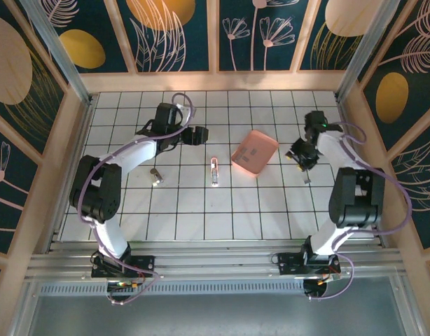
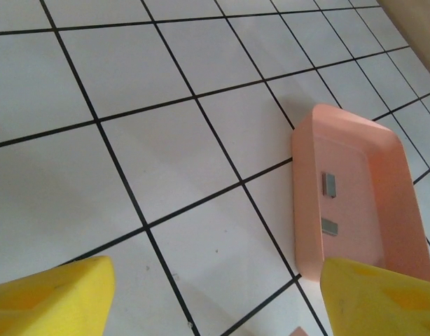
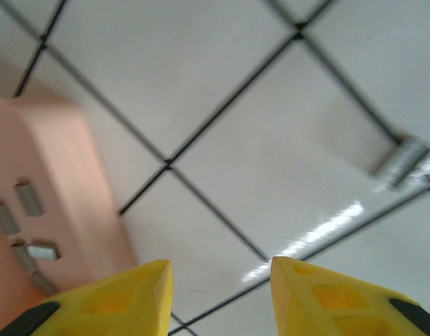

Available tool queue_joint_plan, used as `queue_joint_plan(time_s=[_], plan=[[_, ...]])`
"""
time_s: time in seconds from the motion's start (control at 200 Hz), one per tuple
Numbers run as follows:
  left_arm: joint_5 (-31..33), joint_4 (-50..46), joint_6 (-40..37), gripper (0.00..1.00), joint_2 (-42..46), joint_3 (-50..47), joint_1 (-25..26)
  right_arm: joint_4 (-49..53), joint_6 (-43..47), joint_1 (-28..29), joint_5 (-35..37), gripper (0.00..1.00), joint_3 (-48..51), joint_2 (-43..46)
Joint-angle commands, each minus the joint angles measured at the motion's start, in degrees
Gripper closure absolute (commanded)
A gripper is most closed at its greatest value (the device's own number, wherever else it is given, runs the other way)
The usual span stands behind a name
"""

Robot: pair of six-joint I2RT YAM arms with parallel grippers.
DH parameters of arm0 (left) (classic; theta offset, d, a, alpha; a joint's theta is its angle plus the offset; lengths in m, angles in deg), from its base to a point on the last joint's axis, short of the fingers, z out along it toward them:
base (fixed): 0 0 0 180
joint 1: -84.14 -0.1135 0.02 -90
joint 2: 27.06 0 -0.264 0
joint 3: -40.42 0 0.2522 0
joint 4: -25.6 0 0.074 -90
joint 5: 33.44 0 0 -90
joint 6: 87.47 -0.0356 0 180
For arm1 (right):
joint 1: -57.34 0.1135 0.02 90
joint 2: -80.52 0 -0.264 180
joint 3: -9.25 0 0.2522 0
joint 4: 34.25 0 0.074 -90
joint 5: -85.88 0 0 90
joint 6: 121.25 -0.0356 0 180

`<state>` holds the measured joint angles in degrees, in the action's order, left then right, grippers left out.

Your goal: Load the staples into the stapler

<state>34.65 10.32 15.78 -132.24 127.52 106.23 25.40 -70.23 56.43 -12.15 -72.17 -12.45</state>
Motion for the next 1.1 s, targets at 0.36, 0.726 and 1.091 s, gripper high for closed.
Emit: queue_joint_plan(time_s=[0.36,0.726,1.091], plan=[[-1.4,-5.4,-1.1,0.25,-7.4,8.7,0.7,-2.5,4.6,-11.3,-0.5,0.62,9.7,-1.2],[-1.6,-7.2,-1.1,0.25,-11.1,13.9,1.3,-5.4,5.8,-13.0,-2.4,0.63,7.7,-6.1],[-1.8,-7.6,-1.1,0.26,-12.4,15.5,1.5,-6.1,6.3,-13.1,-3.1,0.66,6.5,-8.2]])
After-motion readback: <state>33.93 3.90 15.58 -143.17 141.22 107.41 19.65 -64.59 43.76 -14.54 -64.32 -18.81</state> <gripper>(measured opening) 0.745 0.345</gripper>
